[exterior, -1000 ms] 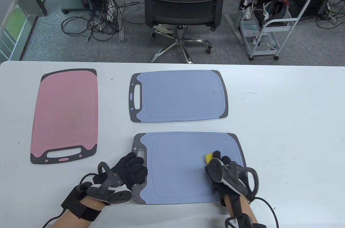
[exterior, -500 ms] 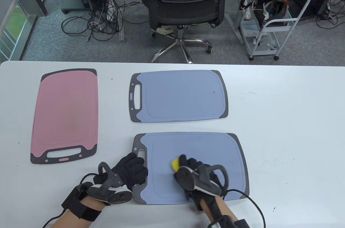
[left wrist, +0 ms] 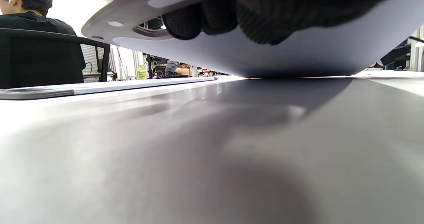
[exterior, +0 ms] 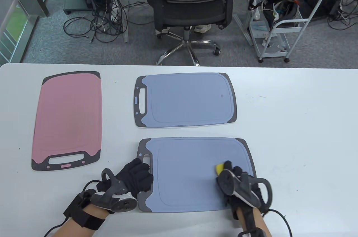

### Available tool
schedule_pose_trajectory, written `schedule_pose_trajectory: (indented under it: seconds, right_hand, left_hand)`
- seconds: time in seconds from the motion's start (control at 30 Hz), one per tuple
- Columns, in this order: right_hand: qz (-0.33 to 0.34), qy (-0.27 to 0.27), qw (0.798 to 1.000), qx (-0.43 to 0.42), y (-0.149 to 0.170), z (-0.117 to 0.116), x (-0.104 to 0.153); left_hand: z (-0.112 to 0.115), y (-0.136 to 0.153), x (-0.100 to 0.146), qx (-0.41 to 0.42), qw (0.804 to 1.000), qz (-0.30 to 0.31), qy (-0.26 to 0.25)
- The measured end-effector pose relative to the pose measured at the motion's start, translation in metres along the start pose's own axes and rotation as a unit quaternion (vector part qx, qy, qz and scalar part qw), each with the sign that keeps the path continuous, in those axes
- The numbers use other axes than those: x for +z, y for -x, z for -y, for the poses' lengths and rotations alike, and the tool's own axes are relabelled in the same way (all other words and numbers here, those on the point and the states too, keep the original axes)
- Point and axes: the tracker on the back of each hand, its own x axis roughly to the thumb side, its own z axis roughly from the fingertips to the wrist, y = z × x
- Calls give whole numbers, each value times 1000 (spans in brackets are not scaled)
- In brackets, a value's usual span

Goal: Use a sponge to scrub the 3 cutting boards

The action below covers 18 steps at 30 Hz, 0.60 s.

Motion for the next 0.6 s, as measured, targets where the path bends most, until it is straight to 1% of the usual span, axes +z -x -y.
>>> schedule_pose_trajectory:
  seconds: [0.07,0.1,0.17,0.2,0.23,0.3,0.33,0.37,0.4,0.47,0.5,0.57,0.6]
  right_hand:
    - [-49,-7,999,-13,26,-5,-2]
    - [-59,-8,998,-19,31,-5,-2]
    - [-51,-11,998,-26,24,-4,-4]
    - [-37,2,999,-2,12,-2,-4]
    - [-8,9,1000,12,1,1,-4]
    - [90,28,996,6,-48,10,1]
    - [126,29,992,1,-67,13,5]
    - [179,33,983,-10,-97,18,13]
    - [214,35,976,-17,-117,21,20]
    - [318,47,947,-21,-173,30,46]
    - [358,51,932,-16,-192,33,57]
    - [397,64,916,0,-213,37,70]
    - [394,72,916,10,-216,37,71]
  left_hand:
    - [0,0,0,0,1000,0,1]
    - [0,0,0,0,1000,0,2]
    - [0,0,0,0,1000,0,3]
    - [0,0,0,1,1000,0,3]
    - [0,0,0,1,1000,-1,3]
    - [0,0,0,0,1000,0,3]
    - [0,0,0,1,1000,0,3]
    - [0,0,0,1,1000,0,3]
    - [0,0,0,2,1000,0,3]
    - [0,0,0,1,1000,1,2]
    - [0,0,0,0,1000,1,2]
    - [0,0,0,-1,1000,2,1]
    - [0,0,0,-1,1000,2,0]
